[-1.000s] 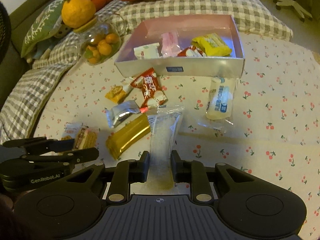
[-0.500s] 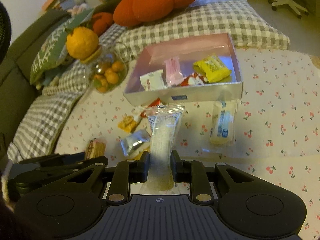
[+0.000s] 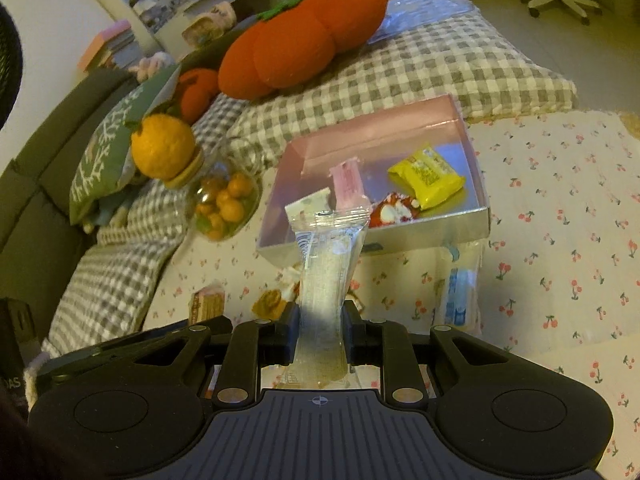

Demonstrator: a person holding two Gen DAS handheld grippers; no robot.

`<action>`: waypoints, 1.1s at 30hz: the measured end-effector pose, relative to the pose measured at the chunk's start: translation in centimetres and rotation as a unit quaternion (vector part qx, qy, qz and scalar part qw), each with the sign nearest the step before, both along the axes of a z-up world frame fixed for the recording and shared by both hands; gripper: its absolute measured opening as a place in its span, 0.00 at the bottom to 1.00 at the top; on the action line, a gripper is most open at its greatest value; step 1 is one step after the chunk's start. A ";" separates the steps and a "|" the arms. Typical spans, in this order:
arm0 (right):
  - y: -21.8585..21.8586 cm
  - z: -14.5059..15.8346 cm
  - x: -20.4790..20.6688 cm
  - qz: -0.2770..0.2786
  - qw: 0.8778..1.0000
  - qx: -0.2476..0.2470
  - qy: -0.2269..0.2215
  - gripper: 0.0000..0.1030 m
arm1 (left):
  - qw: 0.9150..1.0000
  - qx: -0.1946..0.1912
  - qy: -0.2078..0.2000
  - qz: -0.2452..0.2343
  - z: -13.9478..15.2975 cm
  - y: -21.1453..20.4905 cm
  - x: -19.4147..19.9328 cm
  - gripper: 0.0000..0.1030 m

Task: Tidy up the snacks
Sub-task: 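Lower the cake packet into the box with the left tool while the right lowers the clear packet in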

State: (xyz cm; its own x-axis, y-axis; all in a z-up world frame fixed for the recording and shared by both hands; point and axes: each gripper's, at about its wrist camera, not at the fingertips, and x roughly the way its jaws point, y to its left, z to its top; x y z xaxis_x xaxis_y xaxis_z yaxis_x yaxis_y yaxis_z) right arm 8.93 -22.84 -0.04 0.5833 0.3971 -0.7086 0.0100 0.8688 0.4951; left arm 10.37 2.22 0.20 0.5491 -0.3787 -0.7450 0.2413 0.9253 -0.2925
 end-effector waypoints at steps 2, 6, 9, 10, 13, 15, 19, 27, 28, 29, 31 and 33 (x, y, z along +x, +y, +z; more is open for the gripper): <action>-0.5 -0.1 0.6 -0.008 1.000 0.002 0.001 0.21 | 1.000 0.001 -0.007 0.000 0.1 -0.4 0.5 0.40; -1.6 -0.2 1.5 -0.024 1.000 0.005 0.000 0.21 | 1.000 0.001 -0.014 -0.001 -0.2 -1.4 1.7 0.40; -2.5 -0.2 2.3 -0.035 0.999 0.011 0.000 0.21 | 1.000 0.005 -0.019 0.000 -0.5 -2.3 2.7 0.40; -2.7 -0.2 2.6 -0.039 0.999 0.012 0.000 0.21 | 1.000 0.007 -0.021 0.002 -0.7 -2.6 3.0 0.40; -3.6 -0.3 3.5 -0.049 0.999 0.020 0.003 0.21 | 1.000 0.008 -0.022 0.004 -1.0 -3.4 3.8 0.40; -4.1 -0.5 4.5 -0.057 0.998 0.029 0.007 0.21 | 1.000 0.009 -0.021 0.004 -1.3 -4.0 4.4 0.40; -4.7 -1.0 6.8 -0.062 0.998 0.030 0.009 0.21 | 1.000 0.015 -0.014 0.005 -2.1 -4.7 5.1 0.40; -5.2 -3.0 11.3 -0.072 0.996 0.054 -0.001 0.21 | 1.000 0.017 -0.006 0.018 -2.9 -4.2 6.1 0.40; -5.3 -3.4 11.8 -0.072 0.996 0.058 -0.003 0.21 | 1.000 0.018 -0.006 0.018 -3.0 -4.3 6.2 0.40; -5.3 -3.7 12.2 -0.073 0.995 0.061 -0.005 0.21 | 1.000 0.020 -0.007 0.020 -3.1 -4.2 6.2 0.40; -5.5 -4.5 13.1 -0.076 0.995 0.064 -0.009 0.21 | 0.999 0.025 -0.008 0.022 -3.3 -4.2 6.2 0.40; -5.7 -5.2 13.8 -0.080 0.995 0.067 -0.011 0.21 | 0.999 0.027 -0.008 0.024 -3.5 -4.2 6.4 0.40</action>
